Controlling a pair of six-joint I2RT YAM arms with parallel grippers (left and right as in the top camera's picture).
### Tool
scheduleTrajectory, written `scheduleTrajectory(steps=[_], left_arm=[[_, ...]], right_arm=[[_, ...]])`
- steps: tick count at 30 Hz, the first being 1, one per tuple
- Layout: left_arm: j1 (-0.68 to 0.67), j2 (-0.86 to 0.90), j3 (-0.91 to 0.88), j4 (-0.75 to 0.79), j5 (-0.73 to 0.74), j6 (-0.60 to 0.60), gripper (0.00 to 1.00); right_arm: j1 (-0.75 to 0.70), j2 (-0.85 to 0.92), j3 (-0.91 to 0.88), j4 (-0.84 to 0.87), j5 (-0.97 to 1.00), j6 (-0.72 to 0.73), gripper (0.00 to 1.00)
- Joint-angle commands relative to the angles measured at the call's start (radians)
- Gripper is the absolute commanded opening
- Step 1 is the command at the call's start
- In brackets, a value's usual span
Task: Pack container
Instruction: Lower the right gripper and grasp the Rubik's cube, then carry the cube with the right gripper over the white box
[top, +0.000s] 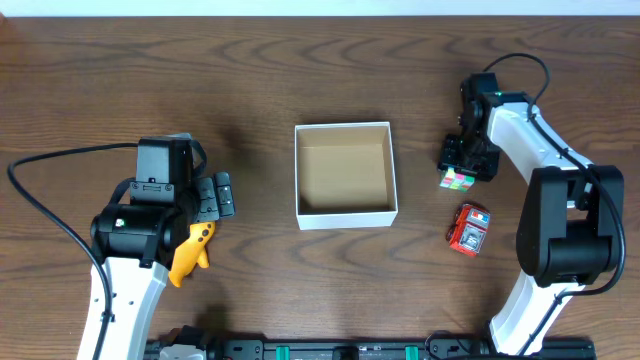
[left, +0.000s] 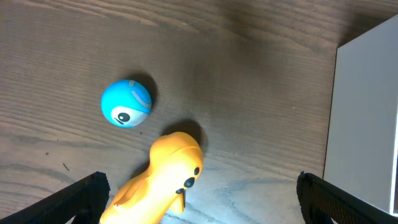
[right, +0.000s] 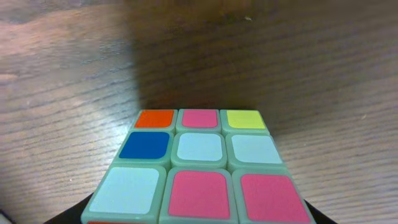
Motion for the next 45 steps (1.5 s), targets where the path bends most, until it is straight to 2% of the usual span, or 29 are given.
scheduleTrajectory(steps=[1, 7, 14, 22, 32, 45], left_arm=[[0.003, -0.002, 0.021, -0.006, 0.010, 0.005, 0.98], [0.003, -0.002, 0.021, -0.006, 0.010, 0.005, 0.98], [0.003, -0.002, 0.021, -0.010, 0.011, 0.005, 0.98], [0.003, -0.002, 0.021, -0.013, 0.013, 0.005, 0.98], [0.003, -0.001, 0.021, -0.013, 0.013, 0.005, 0.98], [0.003, -0.001, 0.021, -0.013, 0.013, 0.005, 0.98]], right_arm=[[-0.002, -0.043, 0.097, -0.034, 0.004, -0.069, 0.03], [0.064, -0.153, 0.294, -0.153, -0.003, -0.111, 0.01], [0.280, -0.260, 0.412, -0.195, -0.007, -0.109, 0.01], [0.497, -0.200, 0.394, -0.188, 0.029, 0.098, 0.01], [0.505, -0.002, 0.387, -0.174, 0.053, 0.291, 0.01], [0.463, 0.166, 0.387, -0.156, 0.057, 0.292, 0.01]])
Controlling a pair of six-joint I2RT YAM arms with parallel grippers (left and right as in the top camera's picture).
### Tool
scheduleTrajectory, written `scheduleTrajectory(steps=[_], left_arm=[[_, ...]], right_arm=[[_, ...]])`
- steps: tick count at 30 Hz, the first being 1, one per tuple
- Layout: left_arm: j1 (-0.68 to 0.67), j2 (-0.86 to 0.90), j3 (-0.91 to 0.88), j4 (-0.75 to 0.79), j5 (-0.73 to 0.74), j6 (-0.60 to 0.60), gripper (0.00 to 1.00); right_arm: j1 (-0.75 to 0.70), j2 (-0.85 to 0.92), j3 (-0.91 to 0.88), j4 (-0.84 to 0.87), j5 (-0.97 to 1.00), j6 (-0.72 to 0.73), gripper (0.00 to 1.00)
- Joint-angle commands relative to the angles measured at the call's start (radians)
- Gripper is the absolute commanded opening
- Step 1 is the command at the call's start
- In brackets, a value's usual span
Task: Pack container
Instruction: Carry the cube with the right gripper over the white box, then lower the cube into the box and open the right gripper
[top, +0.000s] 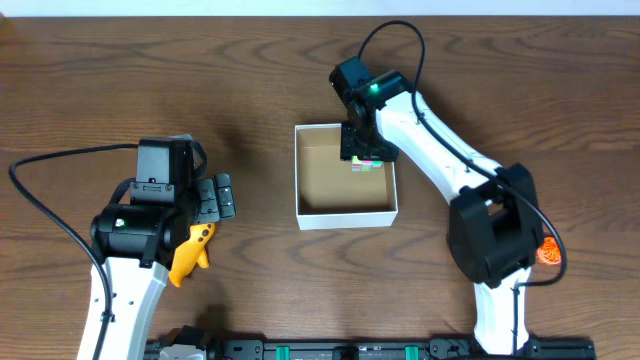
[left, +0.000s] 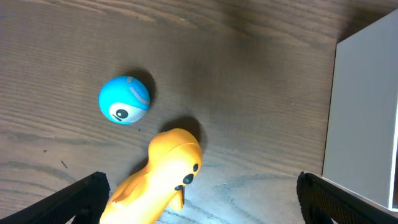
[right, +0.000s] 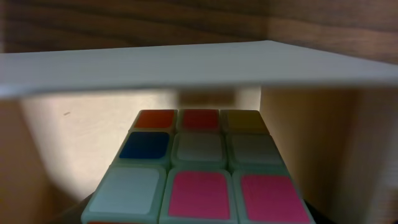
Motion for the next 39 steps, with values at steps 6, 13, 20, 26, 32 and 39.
scheduleTrajectory(steps=[6, 13, 20, 26, 32, 39], left_arm=[[0.003, -0.001, 0.021, -0.002, 0.005, 0.005, 0.98], [0.003, -0.001, 0.021, -0.003, 0.005, 0.005, 0.98], [0.003, -0.001, 0.021, -0.003, 0.005, 0.005, 0.98], [0.003, -0.001, 0.021, -0.003, 0.005, 0.005, 0.98], [0.003, -0.001, 0.021, -0.003, 0.005, 0.005, 0.98], [0.003, -0.001, 0.021, -0.003, 0.005, 0.005, 0.98]], right_arm=[[-0.011, 0.050, -0.002, 0.002, 0.014, 0.020, 0.21], [-0.012, 0.050, -0.002, 0.002, 0.014, 0.020, 0.51], [-0.012, 0.050, -0.002, 0.003, 0.015, -0.003, 0.72], [-0.012, 0.039, -0.001, 0.005, 0.024, -0.018, 0.70], [-0.011, -0.048, 0.000, 0.005, 0.084, -0.018, 0.69], [-0.006, -0.170, 0.000, 0.021, 0.072, -0.115, 0.66]])
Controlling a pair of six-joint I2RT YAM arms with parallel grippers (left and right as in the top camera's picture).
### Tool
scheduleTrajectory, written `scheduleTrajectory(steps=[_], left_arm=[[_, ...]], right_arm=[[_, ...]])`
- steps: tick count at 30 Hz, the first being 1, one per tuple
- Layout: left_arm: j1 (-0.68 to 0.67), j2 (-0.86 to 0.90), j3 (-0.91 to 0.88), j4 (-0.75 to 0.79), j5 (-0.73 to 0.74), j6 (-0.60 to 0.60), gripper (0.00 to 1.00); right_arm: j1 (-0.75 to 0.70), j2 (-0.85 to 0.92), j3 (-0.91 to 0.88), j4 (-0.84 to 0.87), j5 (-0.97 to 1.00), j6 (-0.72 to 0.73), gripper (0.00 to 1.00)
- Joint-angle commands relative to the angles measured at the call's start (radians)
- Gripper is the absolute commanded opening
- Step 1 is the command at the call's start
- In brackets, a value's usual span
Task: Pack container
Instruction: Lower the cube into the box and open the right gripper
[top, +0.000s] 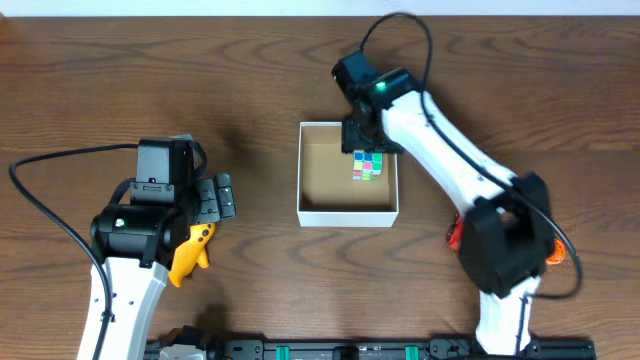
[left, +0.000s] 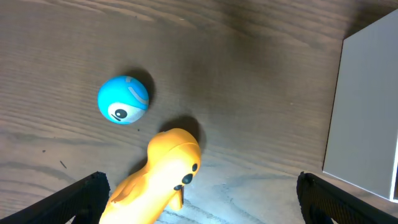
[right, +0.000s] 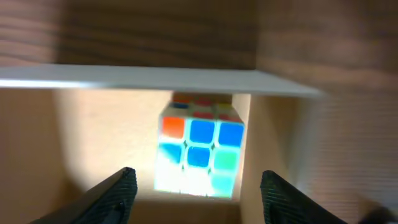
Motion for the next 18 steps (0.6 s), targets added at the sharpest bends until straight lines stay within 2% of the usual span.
scheduleTrajectory(steps=[1, 3, 5, 8, 12, 14, 18], left_arm=[[0.003, -0.001, 0.021, -0.003, 0.002, 0.005, 0.98], [0.003, -0.001, 0.021, -0.003, 0.002, 0.005, 0.98], [0.003, -0.001, 0.021, -0.003, 0.002, 0.005, 0.98], [0.003, -0.001, 0.021, -0.003, 0.002, 0.005, 0.98], [0.003, -0.001, 0.021, -0.003, 0.002, 0.005, 0.98], [0.003, -0.001, 0.021, -0.003, 0.002, 0.005, 0.98], [0.003, -0.001, 0.021, -0.003, 0.002, 0.005, 0.98]], right_arm=[[0.001, -0.074, 0.002, 0.002, -0.006, -0.097, 0.64], [0.017, -0.077, 0.002, 0.001, -0.038, -0.142, 0.59], [0.037, -0.073, 0.001, -0.008, -0.070, -0.169, 0.51], [0.071, -0.055, 0.000, -0.033, -0.085, -0.176, 0.30], [0.111, -0.016, -0.001, -0.053, -0.085, -0.176, 0.15], [0.130, 0.008, -0.001, -0.051, -0.085, -0.177, 0.08], [0.139, 0.047, -0.001, -0.047, -0.084, -0.177, 0.05]])
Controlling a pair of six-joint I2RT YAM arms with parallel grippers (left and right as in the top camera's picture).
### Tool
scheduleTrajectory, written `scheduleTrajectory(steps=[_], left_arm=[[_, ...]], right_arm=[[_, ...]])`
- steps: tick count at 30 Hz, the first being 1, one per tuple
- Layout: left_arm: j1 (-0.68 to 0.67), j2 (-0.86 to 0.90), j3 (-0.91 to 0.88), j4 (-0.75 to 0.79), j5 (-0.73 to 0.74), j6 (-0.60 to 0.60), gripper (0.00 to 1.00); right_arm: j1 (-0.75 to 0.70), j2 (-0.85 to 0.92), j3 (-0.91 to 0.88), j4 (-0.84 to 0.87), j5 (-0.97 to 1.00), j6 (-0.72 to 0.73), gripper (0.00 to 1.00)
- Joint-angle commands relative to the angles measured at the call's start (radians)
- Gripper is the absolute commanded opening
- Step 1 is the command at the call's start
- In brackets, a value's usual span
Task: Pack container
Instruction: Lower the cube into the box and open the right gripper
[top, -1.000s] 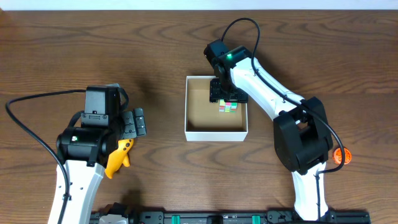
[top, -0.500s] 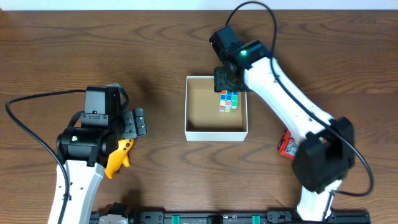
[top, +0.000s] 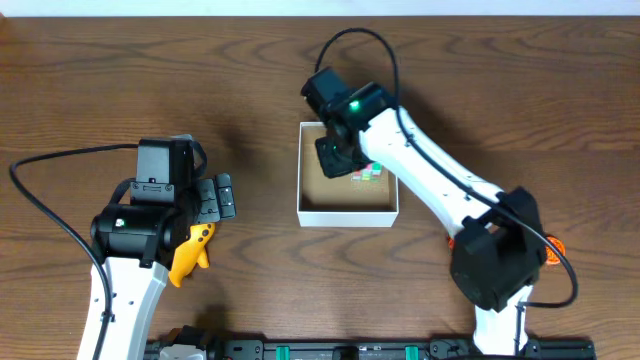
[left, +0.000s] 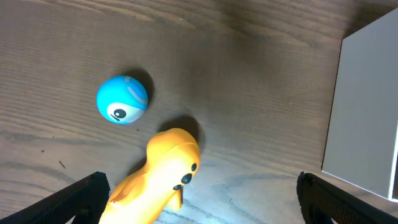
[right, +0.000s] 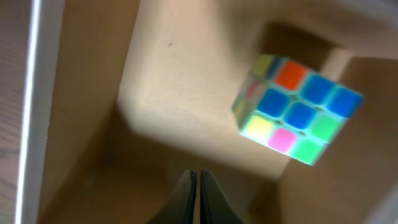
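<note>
A white open box (top: 346, 214) stands mid-table. A colour cube (top: 369, 172) lies in its back right corner, and the right wrist view shows the cube (right: 297, 117) against the cardboard wall. My right gripper (top: 338, 160) hangs over the box's left half, shut with nothing in it (right: 194, 193). A yellow duck (left: 158, 180) and a blue ball (left: 122, 99) lie on the table under my left gripper (left: 199, 199), which is open above them. In the overhead view the duck (top: 190, 252) shows beside my left gripper (top: 222, 195); the ball is hidden by that arm.
The box's white outer wall (left: 367, 112) stands right of the duck. A red toy (top: 453, 237) peeks out by the right arm's base. An orange object (top: 555, 247) lies beyond it. Dark wood table all round.
My right gripper was open above the cube in the box. It is now shut and empty, further left over the box. The cube stays in the back right corner. The left arm is unmoved.
My right gripper was shut on the cube on the table right of the box. Then it held the cube inside the box's back right corner. Then it stood open with the cube lying there. Now it is shut and empty. The left gripper stayed open over the duck throughout.
</note>
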Motion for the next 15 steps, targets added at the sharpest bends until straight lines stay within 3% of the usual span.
scheduleTrajectory(steps=[1, 15], left_arm=[[0.003, -0.001, 0.021, -0.003, -0.002, 0.005, 0.98], [0.003, -0.001, 0.021, -0.003, -0.002, 0.005, 0.98]], right_arm=[[0.006, 0.043, -0.001, 0.004, -0.002, -0.011, 0.05], [-0.029, 0.159, -0.001, 0.065, 0.012, -0.012, 0.05]])
